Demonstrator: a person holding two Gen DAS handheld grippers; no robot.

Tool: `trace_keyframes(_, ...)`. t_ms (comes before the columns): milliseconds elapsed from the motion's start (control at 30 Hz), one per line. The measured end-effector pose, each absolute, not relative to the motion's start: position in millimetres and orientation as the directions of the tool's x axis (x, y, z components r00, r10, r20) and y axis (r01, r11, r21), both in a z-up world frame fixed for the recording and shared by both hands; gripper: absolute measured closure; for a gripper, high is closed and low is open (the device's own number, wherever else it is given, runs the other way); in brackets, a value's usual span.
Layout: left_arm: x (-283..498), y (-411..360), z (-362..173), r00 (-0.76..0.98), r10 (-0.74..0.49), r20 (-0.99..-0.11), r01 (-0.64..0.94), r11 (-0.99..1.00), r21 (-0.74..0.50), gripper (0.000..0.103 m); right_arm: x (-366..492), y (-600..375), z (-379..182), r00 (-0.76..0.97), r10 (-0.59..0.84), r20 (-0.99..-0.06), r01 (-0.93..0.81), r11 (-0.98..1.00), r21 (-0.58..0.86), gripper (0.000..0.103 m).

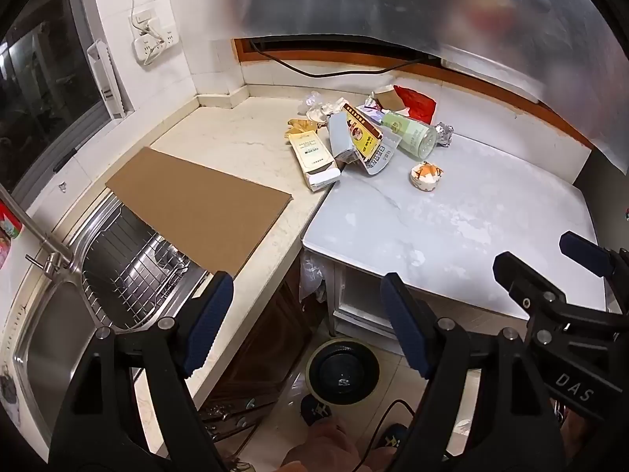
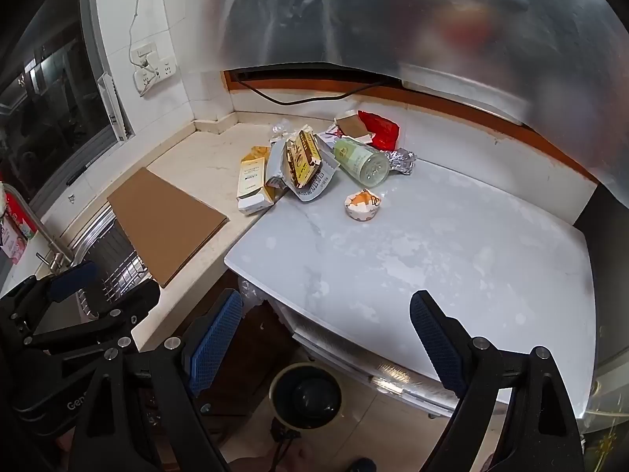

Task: Collect trash

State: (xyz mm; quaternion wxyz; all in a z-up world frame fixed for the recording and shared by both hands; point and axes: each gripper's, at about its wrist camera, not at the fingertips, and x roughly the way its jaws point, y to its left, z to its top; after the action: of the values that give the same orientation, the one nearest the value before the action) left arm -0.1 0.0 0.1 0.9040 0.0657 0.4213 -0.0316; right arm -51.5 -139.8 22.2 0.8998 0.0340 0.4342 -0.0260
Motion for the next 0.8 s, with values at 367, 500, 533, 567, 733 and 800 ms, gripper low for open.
trace_keyframes(367,4,3,3,0.646,-0.007,-0.763,0.111,0.99,0.086,0.029,-51,-135,25,0.622,-0.018,-0.783,0.073,0.997,0.035,0.014)
trace_keyframes(500,-2,5,8,0.652,-0.015,-0.758,0.117,0.99,0.081,0.029,-53,-133,25,0.626,-0.022,-0.78,0.075,0.997,0.032,0.014)
trace_keyframes(533,-2,5,9,0.652,-0.016,-0.758,0.119,0.989,0.082,0.029,-53,-133,24,0.626,-0.023,-0.78,0.077,0.997,0.032,0.014)
trace_keyframes(567,-5,4,7,0.655,-0.014,-0.755,0.116,0.99,0.083,0.029,-53,-133,24,0.626,-0.023,-0.78,0.077,0.996,0.032,0.014)
trace_keyframes(733,-7,1,6,0.655,-0.016,-0.755,0.117,0.99,0.081,0.029,-53,-130,24,0.622,-0.021,-0.783,0.076,0.997,0.033,0.014)
trace_keyframes(800,-7,0,6,0.657,-0.017,-0.754,0.118,0.99,0.081,0.029,-58,-133,25,0.626,-0.018,-0.78,0.078,0.996,0.039,0.014)
